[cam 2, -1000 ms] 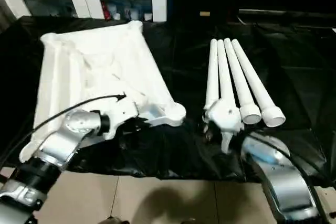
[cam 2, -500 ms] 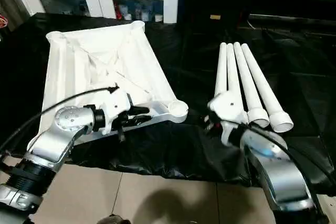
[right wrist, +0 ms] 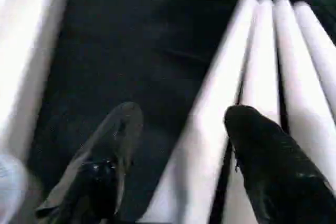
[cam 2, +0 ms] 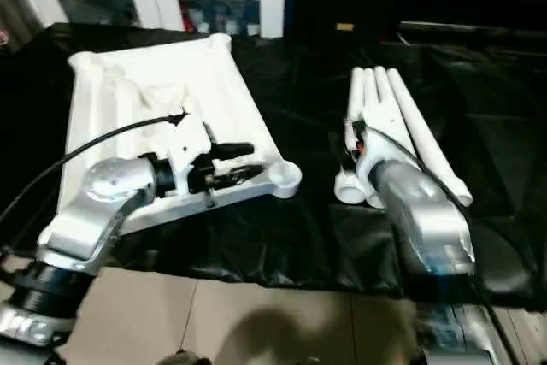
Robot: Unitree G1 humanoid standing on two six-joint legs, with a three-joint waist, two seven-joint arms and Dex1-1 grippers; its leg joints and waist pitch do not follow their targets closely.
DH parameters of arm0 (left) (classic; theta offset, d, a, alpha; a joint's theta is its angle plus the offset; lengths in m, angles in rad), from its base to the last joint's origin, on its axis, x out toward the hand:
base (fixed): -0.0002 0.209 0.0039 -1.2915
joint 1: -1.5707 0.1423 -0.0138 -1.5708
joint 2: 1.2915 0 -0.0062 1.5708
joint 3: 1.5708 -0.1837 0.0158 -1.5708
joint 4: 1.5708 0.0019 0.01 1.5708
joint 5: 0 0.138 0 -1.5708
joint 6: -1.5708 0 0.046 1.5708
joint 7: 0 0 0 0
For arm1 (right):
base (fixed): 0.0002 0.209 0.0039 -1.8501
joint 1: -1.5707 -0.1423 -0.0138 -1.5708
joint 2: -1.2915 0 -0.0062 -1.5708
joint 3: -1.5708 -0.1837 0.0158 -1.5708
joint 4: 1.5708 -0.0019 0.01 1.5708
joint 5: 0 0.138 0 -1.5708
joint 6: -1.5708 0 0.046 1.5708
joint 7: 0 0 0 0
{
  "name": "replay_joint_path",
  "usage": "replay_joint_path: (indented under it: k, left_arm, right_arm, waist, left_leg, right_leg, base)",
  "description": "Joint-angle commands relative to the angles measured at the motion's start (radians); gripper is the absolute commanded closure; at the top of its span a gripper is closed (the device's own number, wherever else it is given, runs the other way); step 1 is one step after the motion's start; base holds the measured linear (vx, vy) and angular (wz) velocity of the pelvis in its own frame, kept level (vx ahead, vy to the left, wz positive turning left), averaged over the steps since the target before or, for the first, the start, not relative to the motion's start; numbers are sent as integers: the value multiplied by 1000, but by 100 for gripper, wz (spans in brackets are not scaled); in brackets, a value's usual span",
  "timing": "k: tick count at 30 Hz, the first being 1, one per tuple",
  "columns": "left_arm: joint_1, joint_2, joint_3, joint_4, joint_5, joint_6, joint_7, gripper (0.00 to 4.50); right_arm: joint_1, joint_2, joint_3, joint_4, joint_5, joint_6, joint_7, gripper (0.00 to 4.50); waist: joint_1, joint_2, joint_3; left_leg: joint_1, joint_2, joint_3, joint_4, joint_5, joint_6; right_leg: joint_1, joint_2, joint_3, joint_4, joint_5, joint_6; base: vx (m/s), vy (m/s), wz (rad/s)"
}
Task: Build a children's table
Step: Move table base, then pick table leg
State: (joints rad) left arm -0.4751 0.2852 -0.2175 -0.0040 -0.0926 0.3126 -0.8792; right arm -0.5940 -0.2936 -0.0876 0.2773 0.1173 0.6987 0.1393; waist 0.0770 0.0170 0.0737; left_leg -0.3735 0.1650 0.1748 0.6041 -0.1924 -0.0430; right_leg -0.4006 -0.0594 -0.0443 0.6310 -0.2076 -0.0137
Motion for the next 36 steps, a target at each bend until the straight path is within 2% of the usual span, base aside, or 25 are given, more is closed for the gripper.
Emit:
replay_joint_path:
  k: [1,2,8,12,20,32,33,34,35,36]
  left_arm:
    - [4,1,-13,-38,-11,19,2,208]
    - [9,5,-21,-49,-6,26,5,198]
    - [29,19,-37,-88,-9,59,-1,192]
    - [33,27,-43,-105,-9,78,-2,192]
    - [36,37,-53,-124,-21,110,-3,192]
    - [37,50,-62,-156,-46,181,-12,192]
    - [37,50,-62,-157,-46,182,-11,192]
    - [36,51,-62,-159,-48,186,-10,192]
    - [35,52,-62,-160,-47,187,-8,192]
    - [35,52,-62,-160,-47,187,-8,192]
  right_arm:
    - [-29,4,-27,70,-19,11,-43,128]
    - [-55,10,-41,116,-14,13,-63,122]
    - [-140,24,-75,274,13,-35,-96,76]
    - [-196,28,-82,389,12,-64,-80,76]
    - [-257,23,-72,541,10,-98,-24,76]
    - [-337,7,-78,698,14,-88,37,76]
    - [-342,6,-77,707,13,-89,39,92]
    - [-352,3,-73,727,8,-87,50,92]
    - [-357,1,-68,737,3,-89,55,92]
    - [-357,1,-68,737,3,-89,55,120]
  waist:
    - [-1,-17,-72]
    - [-1,-22,-71]
    - [0,-22,-71]
    - [-4,-22,-68]
    - [-9,-22,-67]
    - [-17,-26,-63]
    - [-16,-26,-64]
    - [-16,-29,-64]
    - [-15,-28,-65]
    - [-15,-27,-63]
  left_leg:
    - [8,48,-12,-61,-28,33]
    - [7,49,-12,-61,-25,36]
    - [7,49,-11,-60,-19,42]
    - [7,49,-10,-60,-40,39]
    - [6,50,-10,-59,-29,51]
    - [7,52,-9,-59,-43,57]
    - [8,52,-10,-59,-40,58]
    - [6,52,-9,-59,-35,61]
    - [7,52,-9,-59,-31,62]
    - [6,53,-9,-59,-29,65]
  right_leg:
    - [57,-77,51,-64,-26,-244]
    - [58,-76,51,-62,-14,-240]
    - [58,-76,50,-58,8,-241]
    - [58,-76,49,-61,-16,-245]
    - [59,-75,48,-56,30,-272]
    - [58,-76,47,-58,-2,-291]
    - [58,-77,47,-57,3,-293]
    - [59,-77,47,-56,12,-295]
    - [59,-77,47,-55,15,-297]
    - [58,-77,46,-56,18,-298]
  base:
    - [0,0,0]
    - [0,0,0]
    - [0,0,0]
    - [0,0,0]
    - [0,0,0]
    - [0,0,0]
    - [0,0,0]
    - [0,0,0]
    - [0,0,0]
    - [0,0,0]
